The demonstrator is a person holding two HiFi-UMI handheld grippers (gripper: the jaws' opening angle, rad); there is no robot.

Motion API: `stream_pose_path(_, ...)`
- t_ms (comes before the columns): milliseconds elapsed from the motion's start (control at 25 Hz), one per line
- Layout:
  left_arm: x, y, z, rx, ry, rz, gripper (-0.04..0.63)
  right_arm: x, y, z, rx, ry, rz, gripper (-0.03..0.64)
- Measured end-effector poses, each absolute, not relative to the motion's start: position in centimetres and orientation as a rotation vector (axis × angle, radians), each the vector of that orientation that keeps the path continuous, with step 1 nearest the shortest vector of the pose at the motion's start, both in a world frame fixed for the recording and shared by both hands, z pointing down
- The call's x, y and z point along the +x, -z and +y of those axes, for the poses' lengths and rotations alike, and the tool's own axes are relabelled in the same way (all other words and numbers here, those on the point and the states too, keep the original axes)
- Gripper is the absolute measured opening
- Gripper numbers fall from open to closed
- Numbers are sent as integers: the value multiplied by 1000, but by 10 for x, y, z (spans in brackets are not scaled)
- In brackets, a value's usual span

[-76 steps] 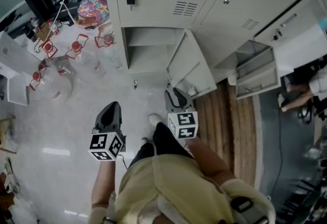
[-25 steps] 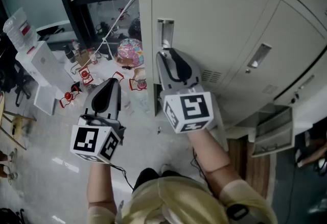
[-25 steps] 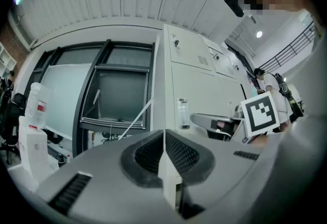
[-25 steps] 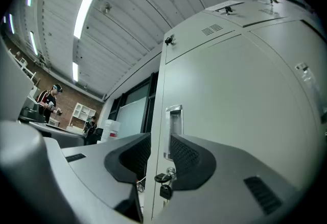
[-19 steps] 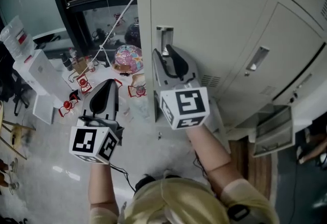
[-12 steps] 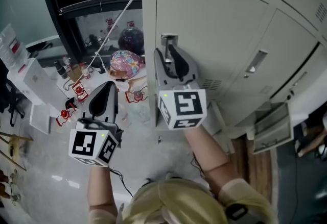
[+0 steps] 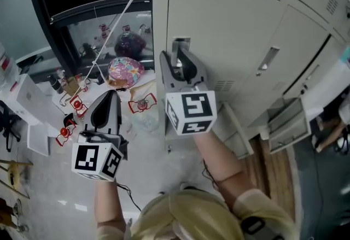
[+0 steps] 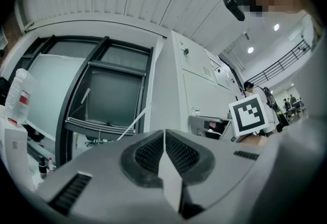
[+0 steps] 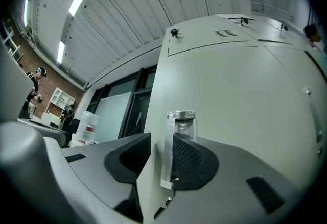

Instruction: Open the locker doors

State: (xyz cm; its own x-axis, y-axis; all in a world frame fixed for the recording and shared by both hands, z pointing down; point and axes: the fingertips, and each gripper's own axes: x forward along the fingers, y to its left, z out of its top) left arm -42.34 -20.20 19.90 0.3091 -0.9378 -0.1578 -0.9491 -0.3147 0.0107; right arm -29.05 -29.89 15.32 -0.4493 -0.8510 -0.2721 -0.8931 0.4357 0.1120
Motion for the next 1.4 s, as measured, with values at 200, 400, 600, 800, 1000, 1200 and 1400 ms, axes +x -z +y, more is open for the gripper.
stream_pose_path(200,-419,-202,-200,-2514,-211,1733,5,-289,-153,-284,-1560,-376,2498,115)
stream_pose_path(400,-417,-201,-196,-2536,-237,1703,5,-285,-153,-263,-1560,-380,2495,115)
stream_pose_path(600,-405,-204,-190,-2574,-234,1651,5,-278,-150,-240,-1557,-428,2486,115)
stream_pose_path(800,-390,-204,-183,-2615,-236,1588,5,-267,-149,-216,-1572,-435,2475,115)
stream_pose_path(1000,-374,-204,-175,-2660,-244,1516,5,-253,-149,-193,-1599,-431,2462,115)
stream_pose_path(1200,-356,-206,-169,-2709,-246,1439,5,-238,-150,-172,-1622,-429,2451,115)
stream_pose_path(1400,-336,-206,-166,-2757,-255,1367,5,-220,-150,-154,-1648,-401,2438,118)
